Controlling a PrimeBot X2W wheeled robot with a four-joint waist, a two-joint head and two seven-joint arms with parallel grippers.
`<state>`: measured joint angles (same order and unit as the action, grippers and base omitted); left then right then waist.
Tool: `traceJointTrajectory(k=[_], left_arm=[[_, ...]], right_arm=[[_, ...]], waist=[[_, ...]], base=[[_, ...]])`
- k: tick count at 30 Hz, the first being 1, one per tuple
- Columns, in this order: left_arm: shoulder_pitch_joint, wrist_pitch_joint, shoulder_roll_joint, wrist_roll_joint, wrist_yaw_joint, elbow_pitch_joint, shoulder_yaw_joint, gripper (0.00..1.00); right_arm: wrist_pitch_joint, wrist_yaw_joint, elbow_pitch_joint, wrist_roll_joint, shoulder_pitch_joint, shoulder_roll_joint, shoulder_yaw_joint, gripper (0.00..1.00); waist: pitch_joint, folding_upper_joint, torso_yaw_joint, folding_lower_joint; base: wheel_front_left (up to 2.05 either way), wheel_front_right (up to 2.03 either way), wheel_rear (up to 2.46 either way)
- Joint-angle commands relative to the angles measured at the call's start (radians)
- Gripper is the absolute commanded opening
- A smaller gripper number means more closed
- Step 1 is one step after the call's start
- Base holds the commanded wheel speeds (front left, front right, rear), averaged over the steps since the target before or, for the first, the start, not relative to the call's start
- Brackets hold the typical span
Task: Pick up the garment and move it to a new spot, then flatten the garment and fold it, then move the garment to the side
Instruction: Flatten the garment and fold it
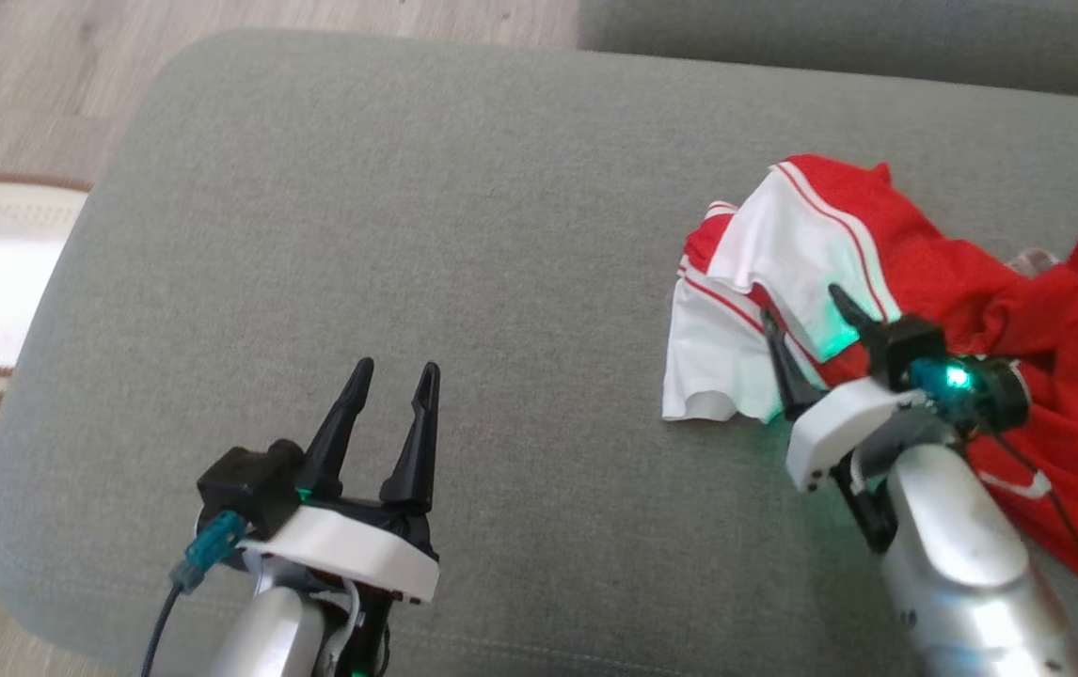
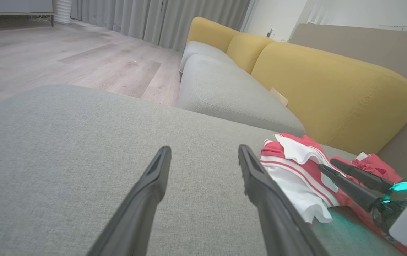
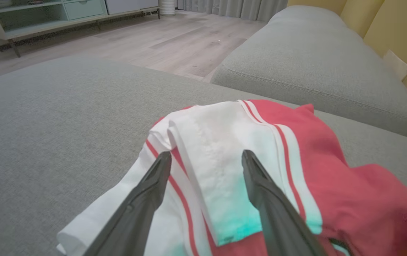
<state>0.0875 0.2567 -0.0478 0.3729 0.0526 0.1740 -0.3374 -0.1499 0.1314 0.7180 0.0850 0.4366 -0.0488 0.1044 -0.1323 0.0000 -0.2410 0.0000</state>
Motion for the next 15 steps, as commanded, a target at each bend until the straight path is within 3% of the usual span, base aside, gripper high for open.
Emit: traceJointTrajectory(k=[1,3,4,5,6,15], left_arm=[[0.05,0.005,-0.002,0.008,-0.002,-0.029,0.03,1.0],[0.054,0.005,-0.002,0.009,-0.003,-0.03,0.03,1.0],[0.056,0.005,-0.002,0.011,-0.003,-0.03,0.03,1.0],[0.058,0.005,-0.002,0.012,-0.005,-0.031,0.03,1.0],[0.06,0.005,-0.002,0.014,-0.007,-0.032,0.03,1.0],[0.078,0.005,-0.002,0.029,-0.016,-0.034,0.022,1.0]], right_arm=[[-0.017,-0.001,0.0,0.012,0.064,-0.001,0.005,1.0],[-0.026,-0.001,0.03,0.012,0.091,-0.001,-0.01,1.0],[-0.029,-0.001,0.045,0.007,0.103,-0.001,-0.015,0.78],[-0.031,-0.001,0.058,0.003,0.115,-0.001,-0.019,0.13],[-0.035,-0.001,0.071,0.004,0.126,-0.001,-0.023,0.0],[-0.064,-0.001,0.111,0.036,0.244,-0.024,-0.109,0.0]], waist=[[-0.018,0.0,-0.012,0.0],[-0.027,0.0,-0.015,0.0],[-0.031,0.0,-0.015,0.0],[-0.034,0.0,-0.015,0.0],[-0.038,0.0,-0.013,0.0],[-0.054,0.0,-0.002,0.0]], base=[[0.0,0.0,0.0],[0.0,0.0,0.0],[0.0,0.0,0.0],[0.0,0.0,0.0],[0.0,0.0,0.0],[0.0,0.0,0.0]])
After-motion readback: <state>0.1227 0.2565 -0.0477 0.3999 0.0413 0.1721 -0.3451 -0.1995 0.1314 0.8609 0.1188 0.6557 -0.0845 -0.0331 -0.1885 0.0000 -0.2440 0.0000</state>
